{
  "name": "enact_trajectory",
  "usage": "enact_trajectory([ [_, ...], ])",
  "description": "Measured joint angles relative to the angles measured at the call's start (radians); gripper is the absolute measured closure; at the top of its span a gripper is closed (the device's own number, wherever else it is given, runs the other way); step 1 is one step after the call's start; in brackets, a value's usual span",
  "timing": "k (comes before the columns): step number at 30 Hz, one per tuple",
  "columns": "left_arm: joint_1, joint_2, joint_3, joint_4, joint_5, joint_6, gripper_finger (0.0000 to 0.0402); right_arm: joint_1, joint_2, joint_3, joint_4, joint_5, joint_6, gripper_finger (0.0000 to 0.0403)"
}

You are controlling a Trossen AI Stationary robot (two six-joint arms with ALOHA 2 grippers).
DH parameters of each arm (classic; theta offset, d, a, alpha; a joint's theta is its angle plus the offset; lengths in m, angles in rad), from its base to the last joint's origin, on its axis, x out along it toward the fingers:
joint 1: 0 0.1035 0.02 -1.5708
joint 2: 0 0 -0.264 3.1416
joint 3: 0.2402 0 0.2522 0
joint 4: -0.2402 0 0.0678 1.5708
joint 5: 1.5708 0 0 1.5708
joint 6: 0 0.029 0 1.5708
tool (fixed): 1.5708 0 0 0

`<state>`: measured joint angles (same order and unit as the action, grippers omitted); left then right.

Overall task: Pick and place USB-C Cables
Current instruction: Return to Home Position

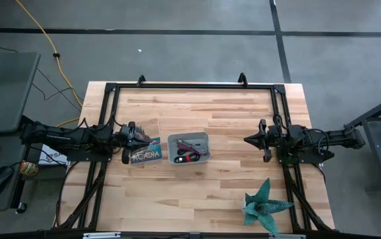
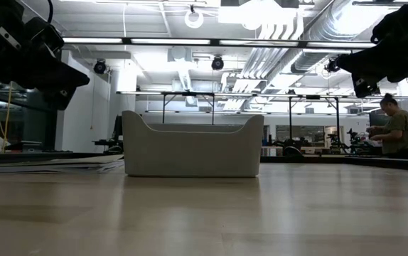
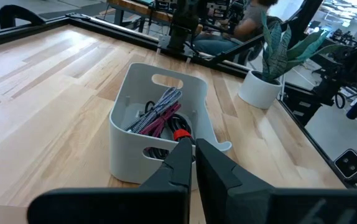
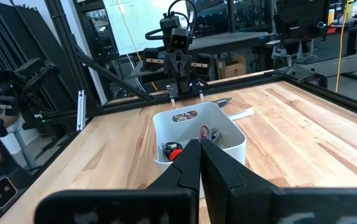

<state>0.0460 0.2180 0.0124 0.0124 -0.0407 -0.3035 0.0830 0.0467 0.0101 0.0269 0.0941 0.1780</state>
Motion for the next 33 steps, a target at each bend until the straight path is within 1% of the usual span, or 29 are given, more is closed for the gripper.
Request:
enact_trajectory([
  [19, 0.000, 0.000, 0.000, 0.000, 0.000, 0.000, 0.0398, 0.000, 0.000, 0.000, 0.000, 0.000, 0.000, 0.0403],
  [22, -0.033, -0.008, 0.000, 0.000, -0.007, 0.000, 0.0398, 0.000, 0.000, 0.000, 0.000, 0.000, -0.002, 0.0403],
  [24, -0.039, -0.040, 0.000, -0.002, 0.000, 0.000, 0.0398, 0.000, 0.000, 0.000, 0.000, 0.000, 0.001, 0.0403],
  [30, -0.068, -0.217, 0.001, 0.000, 0.002, 0.000, 0.0398, 0.000, 0.000, 0.000, 0.000, 0.000, 0.000, 0.0403],
  [33, -0.072, -0.215, 0.000, 0.035, 0.005, 0.000, 0.0398, 0.000, 0.000, 0.000, 0.000, 0.000, -0.002, 0.0403],
])
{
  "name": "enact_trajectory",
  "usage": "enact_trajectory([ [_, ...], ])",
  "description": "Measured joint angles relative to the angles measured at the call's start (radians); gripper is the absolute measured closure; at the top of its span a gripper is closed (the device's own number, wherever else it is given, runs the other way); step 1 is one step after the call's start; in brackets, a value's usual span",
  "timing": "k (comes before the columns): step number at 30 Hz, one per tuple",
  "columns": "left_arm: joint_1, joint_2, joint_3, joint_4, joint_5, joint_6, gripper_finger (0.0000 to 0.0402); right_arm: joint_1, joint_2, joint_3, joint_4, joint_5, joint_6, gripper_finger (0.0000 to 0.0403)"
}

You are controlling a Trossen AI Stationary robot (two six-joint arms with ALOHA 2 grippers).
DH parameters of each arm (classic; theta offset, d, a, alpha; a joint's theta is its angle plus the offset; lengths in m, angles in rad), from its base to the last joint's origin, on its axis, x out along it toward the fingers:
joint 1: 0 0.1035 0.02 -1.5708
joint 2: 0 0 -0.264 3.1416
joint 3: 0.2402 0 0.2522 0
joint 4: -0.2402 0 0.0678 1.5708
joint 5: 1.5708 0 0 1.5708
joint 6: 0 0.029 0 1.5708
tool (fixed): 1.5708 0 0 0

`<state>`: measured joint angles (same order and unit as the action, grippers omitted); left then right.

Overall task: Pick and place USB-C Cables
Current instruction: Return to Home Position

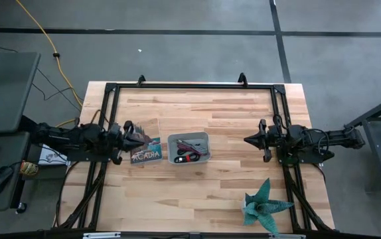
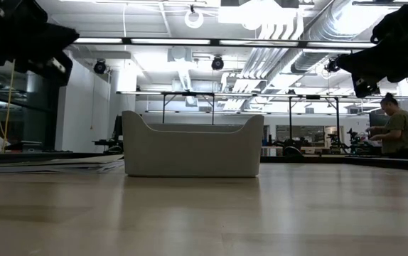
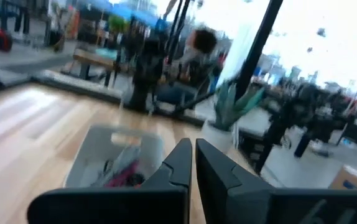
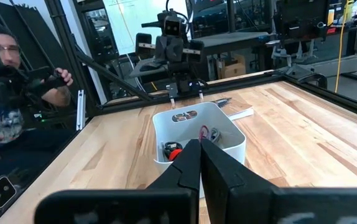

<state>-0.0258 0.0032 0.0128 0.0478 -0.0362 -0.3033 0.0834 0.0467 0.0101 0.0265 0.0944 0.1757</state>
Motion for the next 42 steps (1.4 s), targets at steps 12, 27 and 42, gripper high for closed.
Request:
enact_trajectory([
  [12, 0.013, 0.000, 0.001, 0.035, -0.030, 0.036, 0.0398, 0.000, -0.001, 0.000, 0.000, 0.000, 0.001, 0.0403],
  [27, 0.020, 0.000, 0.002, -0.023, 0.141, 0.262, 0.0398, 0.000, -0.001, 0.000, 0.000, 0.000, 0.002, 0.0403],
  [42, 0.010, 0.010, 0.002, -0.028, 0.115, 0.202, 0.0398, 0.000, -0.001, 0.000, 0.000, 0.000, 0.001, 0.0403],
])
